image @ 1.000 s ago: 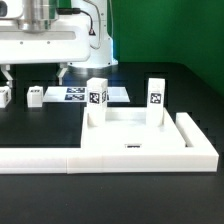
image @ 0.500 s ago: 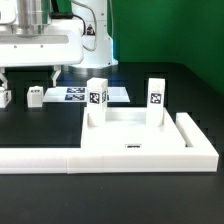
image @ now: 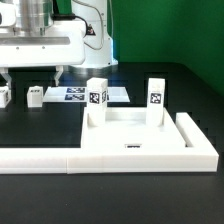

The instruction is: Assemble square table

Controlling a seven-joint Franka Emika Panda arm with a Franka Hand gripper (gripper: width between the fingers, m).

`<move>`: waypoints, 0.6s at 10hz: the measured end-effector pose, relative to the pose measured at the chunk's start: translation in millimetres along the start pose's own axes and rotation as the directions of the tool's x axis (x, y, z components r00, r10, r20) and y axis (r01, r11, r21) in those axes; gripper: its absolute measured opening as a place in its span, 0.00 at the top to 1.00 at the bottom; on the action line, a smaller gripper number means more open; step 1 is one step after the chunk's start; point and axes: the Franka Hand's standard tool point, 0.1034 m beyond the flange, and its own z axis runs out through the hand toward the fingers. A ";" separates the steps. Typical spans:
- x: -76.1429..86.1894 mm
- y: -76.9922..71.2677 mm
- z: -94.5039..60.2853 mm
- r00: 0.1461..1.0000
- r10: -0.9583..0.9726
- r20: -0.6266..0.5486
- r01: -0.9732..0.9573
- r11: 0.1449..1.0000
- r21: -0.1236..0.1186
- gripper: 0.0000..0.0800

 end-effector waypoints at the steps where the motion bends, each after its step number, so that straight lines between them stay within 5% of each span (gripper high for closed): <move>1: -8.0 3.2 3.8 1.000 -0.004 0.006 0.004 1.000 0.000 0.19; 6: -14.7 9.7 6.2 0.999 -0.030 0.010 0.030 1.000 -0.003 0.19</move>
Offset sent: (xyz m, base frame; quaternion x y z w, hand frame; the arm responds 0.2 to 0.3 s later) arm 0.0000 0.0000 0.0000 0.0000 0.0000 0.0000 1.0000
